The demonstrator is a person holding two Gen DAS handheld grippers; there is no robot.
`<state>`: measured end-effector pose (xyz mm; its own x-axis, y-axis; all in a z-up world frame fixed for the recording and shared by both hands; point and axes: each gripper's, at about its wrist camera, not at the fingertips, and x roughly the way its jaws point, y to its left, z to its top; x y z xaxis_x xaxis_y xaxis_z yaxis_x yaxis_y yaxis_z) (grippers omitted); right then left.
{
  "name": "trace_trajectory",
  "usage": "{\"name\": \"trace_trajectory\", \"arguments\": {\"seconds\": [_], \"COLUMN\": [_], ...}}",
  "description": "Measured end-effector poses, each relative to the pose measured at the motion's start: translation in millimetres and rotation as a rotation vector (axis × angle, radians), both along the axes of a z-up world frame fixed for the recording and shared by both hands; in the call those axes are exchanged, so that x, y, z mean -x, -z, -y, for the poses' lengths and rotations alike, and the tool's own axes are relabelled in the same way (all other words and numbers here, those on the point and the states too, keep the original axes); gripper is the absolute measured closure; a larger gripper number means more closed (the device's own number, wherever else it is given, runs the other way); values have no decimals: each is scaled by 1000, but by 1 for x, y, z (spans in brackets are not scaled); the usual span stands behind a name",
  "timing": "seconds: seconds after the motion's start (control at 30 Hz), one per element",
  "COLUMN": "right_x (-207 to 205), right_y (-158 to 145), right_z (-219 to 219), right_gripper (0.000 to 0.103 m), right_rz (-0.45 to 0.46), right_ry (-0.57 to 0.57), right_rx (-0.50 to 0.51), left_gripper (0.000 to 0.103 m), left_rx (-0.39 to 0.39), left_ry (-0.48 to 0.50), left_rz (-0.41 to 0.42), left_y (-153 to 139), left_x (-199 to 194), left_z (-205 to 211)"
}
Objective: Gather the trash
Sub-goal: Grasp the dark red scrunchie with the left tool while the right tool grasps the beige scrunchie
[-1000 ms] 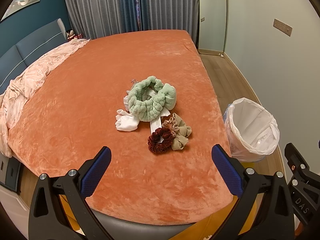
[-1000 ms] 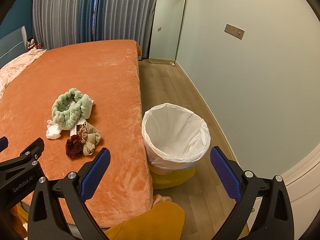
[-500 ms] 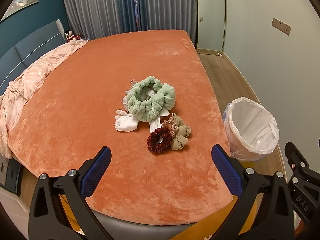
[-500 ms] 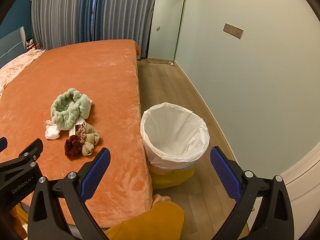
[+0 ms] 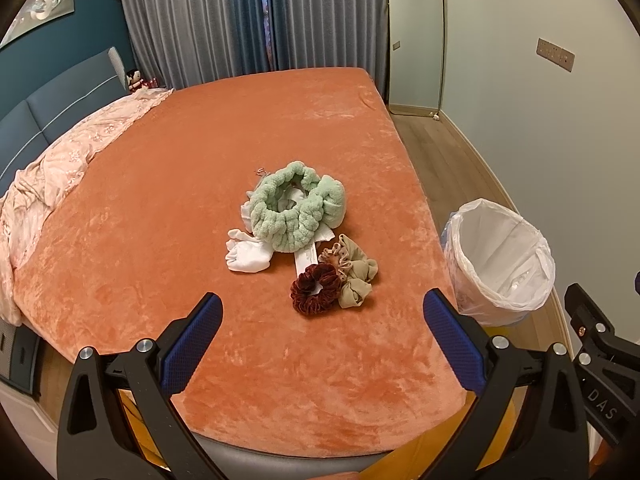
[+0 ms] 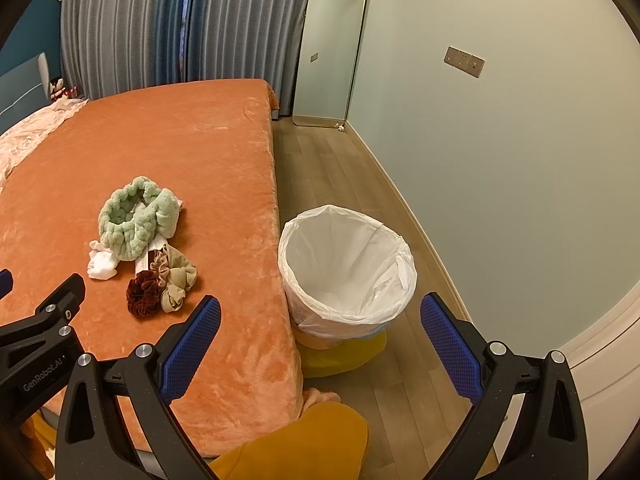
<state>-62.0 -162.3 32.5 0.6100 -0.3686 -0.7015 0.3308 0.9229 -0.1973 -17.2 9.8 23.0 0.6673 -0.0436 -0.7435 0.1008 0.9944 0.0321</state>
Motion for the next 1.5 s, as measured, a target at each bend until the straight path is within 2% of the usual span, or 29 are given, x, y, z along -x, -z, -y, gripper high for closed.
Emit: {"name": "trace_trajectory", "arguments": {"seconds": [0.43,0.63,0.73,0.87,0.93,1.1,1.2,1.33,1.43,1.5], "right_x": [-1,-6,-13,-29,-39,-60,-77,-98,-110,-115], "right_y": [-3,-12,-11,2,11,37,57,88,109,121], "right_z": [0,-7,-9,-18,-25,-43,-53,-64,-72,-75], "right_gripper": [7,7,7,7,7,7,7,10,16,19], "right_rz": [26,111,136,121,105,78,47,0,-35,-54], "right_ry": [14,2,8,6,3,-9,-26,-43,-54,-59], "right_rx": [1,-12,-27,-35,-47,-64,-104,-157,-168,-178], "left_gripper": [7,7,7,7,7,7,7,7,7,7], "left_rx": [12,59,58,-14,-32,7,34,78,121,124], "left_ry": [45,34,62,45,11,-60,-64,-50,-1,46], "left_rz": [26,35,40,65,46,14,-8,-42,-80,-100], "left_y": [0,7,12,25,36,54,65,85,105,121], "left_x": [0,-14,-23,-40,-51,-70,-78,-89,-100,-106], "left_z": [4,-10,-23,-47,-66,-116,-133,-135,-121,-106]}}
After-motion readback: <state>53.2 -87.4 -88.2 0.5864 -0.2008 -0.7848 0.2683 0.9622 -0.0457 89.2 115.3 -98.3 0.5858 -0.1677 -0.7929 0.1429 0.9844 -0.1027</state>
